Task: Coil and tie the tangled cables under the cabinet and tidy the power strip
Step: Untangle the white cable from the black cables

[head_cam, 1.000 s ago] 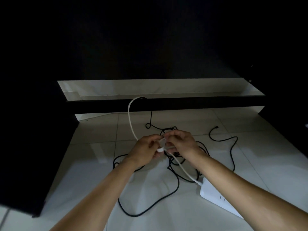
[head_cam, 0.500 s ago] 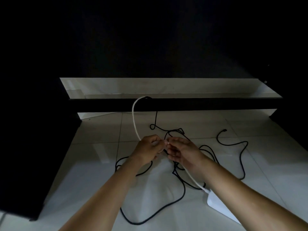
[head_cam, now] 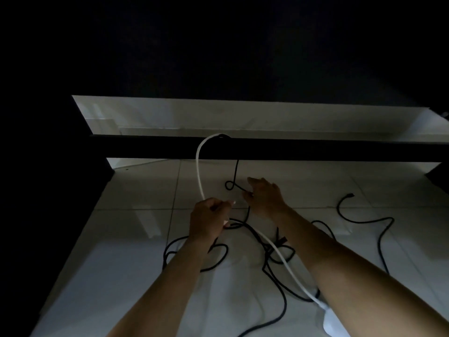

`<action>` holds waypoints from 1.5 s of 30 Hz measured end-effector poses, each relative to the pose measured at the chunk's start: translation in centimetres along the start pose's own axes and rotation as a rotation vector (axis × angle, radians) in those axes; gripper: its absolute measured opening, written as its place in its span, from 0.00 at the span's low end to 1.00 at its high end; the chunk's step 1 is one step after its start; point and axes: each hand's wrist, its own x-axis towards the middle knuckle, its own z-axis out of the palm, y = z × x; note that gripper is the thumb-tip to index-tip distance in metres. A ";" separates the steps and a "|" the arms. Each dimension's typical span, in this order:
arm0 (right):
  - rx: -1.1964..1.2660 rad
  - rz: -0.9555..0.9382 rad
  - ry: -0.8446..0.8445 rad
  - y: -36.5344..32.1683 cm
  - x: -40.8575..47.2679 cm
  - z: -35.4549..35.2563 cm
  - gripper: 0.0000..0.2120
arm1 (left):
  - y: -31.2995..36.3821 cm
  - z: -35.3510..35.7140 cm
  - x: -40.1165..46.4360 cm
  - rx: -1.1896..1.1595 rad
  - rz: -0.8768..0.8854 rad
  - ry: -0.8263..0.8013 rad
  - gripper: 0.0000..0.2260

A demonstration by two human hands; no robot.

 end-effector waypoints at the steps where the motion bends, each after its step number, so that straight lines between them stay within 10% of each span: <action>1: -0.084 0.018 -0.065 0.3 0.3 0.2 0.27 | 0.0 0.1 0.1 -0.005 0.003 0.000 0.13; 14: -0.092 -0.449 0.399 1.3 -4.4 1.8 0.11 | 0.7 0.6 -0.9 -0.300 -0.122 -0.118 0.09; 25: 0.712 -0.034 -0.246 1.1 -12.3 -0.4 0.15 | 2.3 0.4 -2.7 -0.523 -0.269 -0.251 0.08; 33: 0.777 -0.040 0.157 2.1 -14.0 -1.0 0.15 | 2.5 1.0 -4.8 -0.280 -0.283 -0.237 0.13; 45: 0.724 -0.142 0.190 0.2 -17.1 -0.7 0.12 | 3.4 1.8 -6.8 -0.099 -0.183 -0.229 0.09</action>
